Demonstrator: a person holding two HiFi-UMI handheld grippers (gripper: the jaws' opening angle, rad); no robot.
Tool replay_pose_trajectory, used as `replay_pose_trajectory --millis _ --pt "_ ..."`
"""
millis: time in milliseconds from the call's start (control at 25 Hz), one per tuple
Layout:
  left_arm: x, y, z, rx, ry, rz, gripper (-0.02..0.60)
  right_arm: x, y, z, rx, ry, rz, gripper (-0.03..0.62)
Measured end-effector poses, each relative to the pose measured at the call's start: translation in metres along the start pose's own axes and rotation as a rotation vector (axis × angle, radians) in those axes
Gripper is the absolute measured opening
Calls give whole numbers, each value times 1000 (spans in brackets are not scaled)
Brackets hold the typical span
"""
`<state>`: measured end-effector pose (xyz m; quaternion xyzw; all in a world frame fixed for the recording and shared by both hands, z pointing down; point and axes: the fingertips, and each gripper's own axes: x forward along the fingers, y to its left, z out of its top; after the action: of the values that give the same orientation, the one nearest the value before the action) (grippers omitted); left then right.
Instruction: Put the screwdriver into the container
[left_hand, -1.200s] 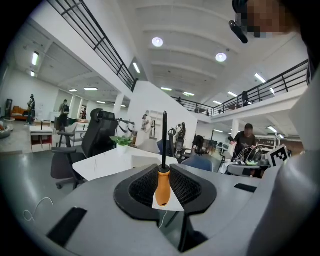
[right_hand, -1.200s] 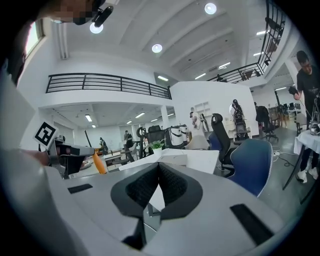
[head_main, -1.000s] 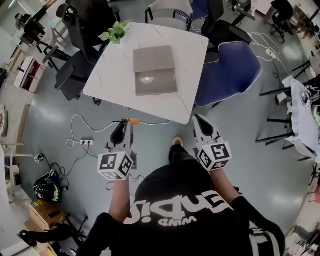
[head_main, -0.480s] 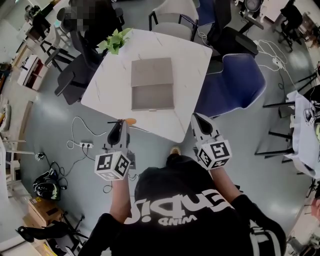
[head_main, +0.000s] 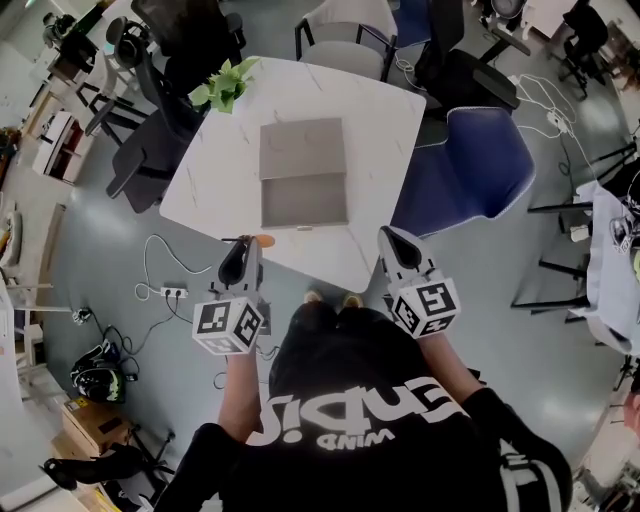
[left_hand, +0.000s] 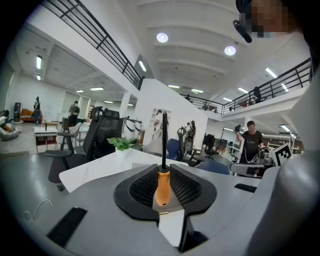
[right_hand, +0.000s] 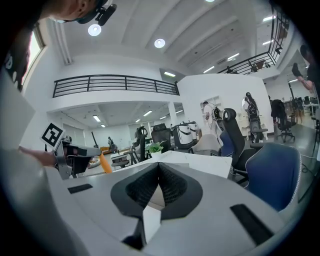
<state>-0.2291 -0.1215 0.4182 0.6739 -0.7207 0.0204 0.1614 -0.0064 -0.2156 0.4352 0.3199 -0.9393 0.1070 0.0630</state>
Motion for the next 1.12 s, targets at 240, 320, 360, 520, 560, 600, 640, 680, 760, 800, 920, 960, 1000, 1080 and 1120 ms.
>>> replay_pose_trajectory --millis 240,320,360,520,560,600,640,680,760,800,920,960,1000,1080,1120 --pt "25 2 1 42 40 -55 83 8 -4 -1 16 3 -27 12" --pt "35 4 -2 59 65 -88 83 12 -2 -2 17 0 -33 12" --pt "40 6 -4 70 80 -101 83 13 -1 -3 20 0 -35 12" --pt "61 10 -10 126 119 -137 83 18 -1 -5 13 7 -46 12" --pt "67 10 -11 146 126 -143 83 18 -2 -5 13 7 -51 12" --pt "73 10 -13 168 135 -149 83 18 -3 -5 15 8 -57 12" --pt "79 10 -15 192 146 -158 83 18 -4 -6 18 9 -65 12" --pt "85 10 -19 214 160 -169 83 17 -5 -7 19 11 -72 12" --pt "98 10 -27 257 194 -193 83 17 -7 -9 21 13 -83 12" --pt "104 10 -31 286 215 -204 83 17 -7 -9 23 14 -88 12" --pt "123 9 -49 385 294 -244 83 17 -7 -10 30 14 -101 12" --pt "129 9 -55 411 321 -257 83 17 -7 -11 30 14 -103 12" --pt "134 9 -62 438 348 -268 83 17 -7 -11 29 15 -104 12" --pt "144 9 -74 498 397 -285 83 17 -7 -11 29 16 -110 12" --pt "149 9 -79 532 416 -293 83 17 -8 -11 30 16 -116 12"
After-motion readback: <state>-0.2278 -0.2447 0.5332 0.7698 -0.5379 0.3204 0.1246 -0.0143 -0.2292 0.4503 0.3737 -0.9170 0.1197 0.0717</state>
